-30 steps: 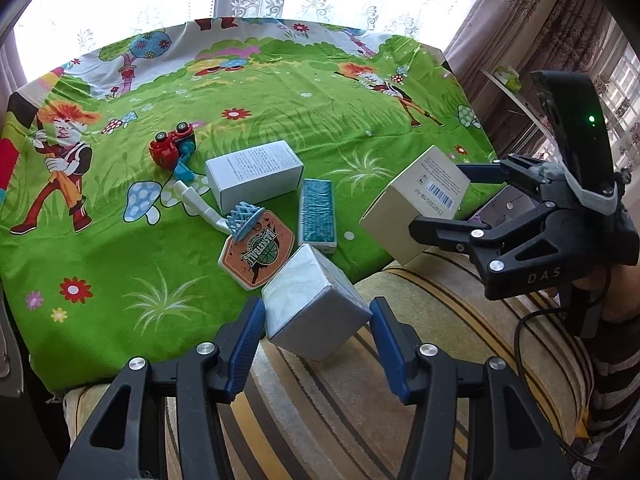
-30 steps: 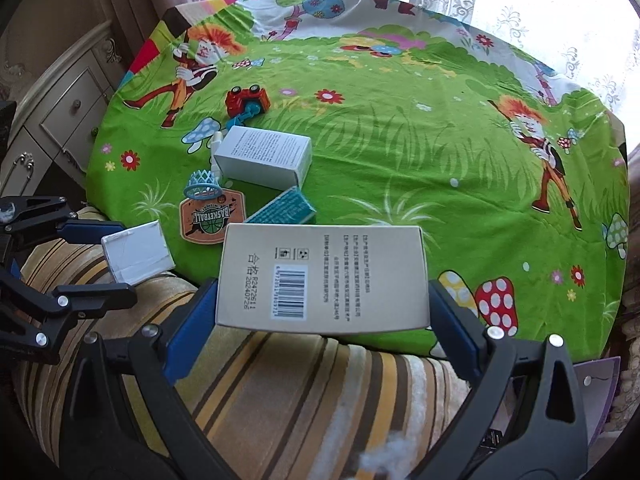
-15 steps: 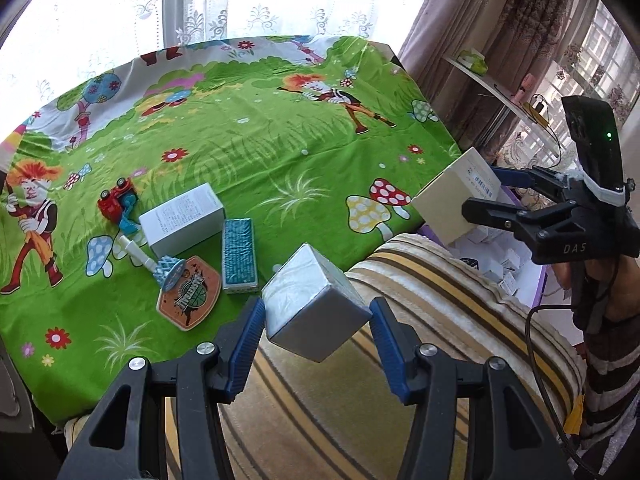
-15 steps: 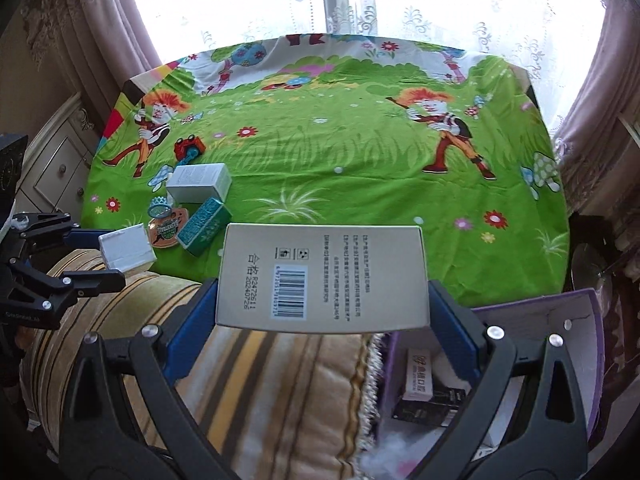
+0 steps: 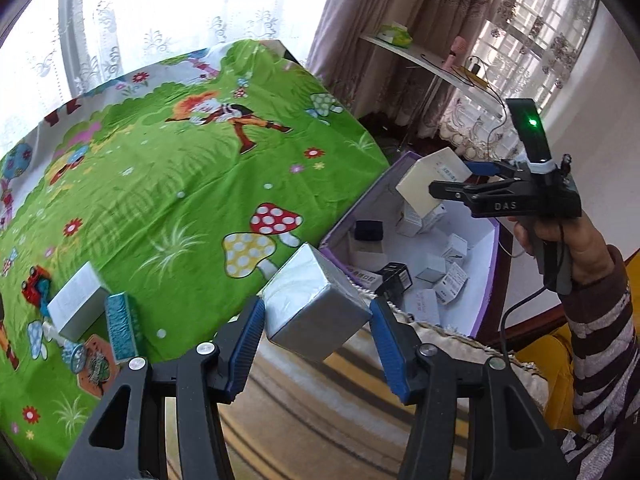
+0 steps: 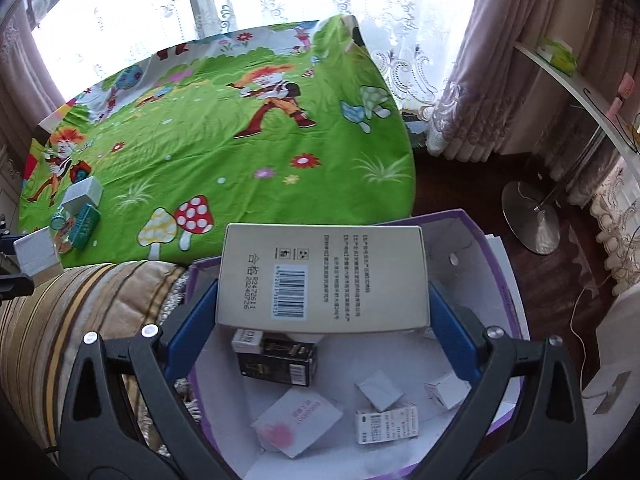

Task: Organize rigid objects
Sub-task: 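Carry the cube box and beige box over the purple-rimmed box, then open both tools to drop the boxes into the purple-rimmed box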

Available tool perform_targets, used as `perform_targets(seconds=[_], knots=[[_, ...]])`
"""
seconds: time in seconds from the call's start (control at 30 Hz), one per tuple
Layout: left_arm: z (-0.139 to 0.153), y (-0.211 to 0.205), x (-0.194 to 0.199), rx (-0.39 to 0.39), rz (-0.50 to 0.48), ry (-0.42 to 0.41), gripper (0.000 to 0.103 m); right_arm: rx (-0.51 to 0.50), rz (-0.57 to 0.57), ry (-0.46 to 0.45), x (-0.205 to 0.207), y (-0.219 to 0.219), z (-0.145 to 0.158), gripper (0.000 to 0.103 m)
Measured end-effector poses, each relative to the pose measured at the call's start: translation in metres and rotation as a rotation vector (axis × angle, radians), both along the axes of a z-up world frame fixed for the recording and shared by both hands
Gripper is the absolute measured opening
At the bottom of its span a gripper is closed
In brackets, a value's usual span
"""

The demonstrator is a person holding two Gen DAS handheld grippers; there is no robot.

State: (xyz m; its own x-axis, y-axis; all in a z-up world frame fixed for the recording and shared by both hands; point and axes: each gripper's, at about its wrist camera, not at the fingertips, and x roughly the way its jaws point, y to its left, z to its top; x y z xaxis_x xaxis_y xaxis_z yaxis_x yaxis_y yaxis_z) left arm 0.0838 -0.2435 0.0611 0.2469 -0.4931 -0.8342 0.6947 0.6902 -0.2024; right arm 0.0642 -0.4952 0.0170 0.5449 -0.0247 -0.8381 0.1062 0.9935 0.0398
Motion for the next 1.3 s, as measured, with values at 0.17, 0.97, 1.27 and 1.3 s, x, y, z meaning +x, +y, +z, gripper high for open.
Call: perform_targets(seconds=[0.17, 0.97, 1.27, 1.3], knots=[[-0.007, -0.042, -0.007, -0.003, -0.085, 0.027, 0.055, -0.014, -0.032, 0.028, 0.008, -0.027, -0.016, 0.099], [-0.053, -0.128, -0.03, 0.011, -0.279, 0.237, 0.059, -0.086, -0.022, 0.042, 0.038, -0.054, -0.022, 0.1], [-0.036, -0.114, -0.021, 0.001, -0.18, 0.197, 0.066, -0.045, -0.034, 0.015, 0.029, -0.049, -0.01, 0.1], [-0.031, -0.11, -0.019, -0.012, -0.157, 0.196, 0.066, -0.04, -0.037, 0.008, 0.027, -0.048, -0.007, 0.1]])
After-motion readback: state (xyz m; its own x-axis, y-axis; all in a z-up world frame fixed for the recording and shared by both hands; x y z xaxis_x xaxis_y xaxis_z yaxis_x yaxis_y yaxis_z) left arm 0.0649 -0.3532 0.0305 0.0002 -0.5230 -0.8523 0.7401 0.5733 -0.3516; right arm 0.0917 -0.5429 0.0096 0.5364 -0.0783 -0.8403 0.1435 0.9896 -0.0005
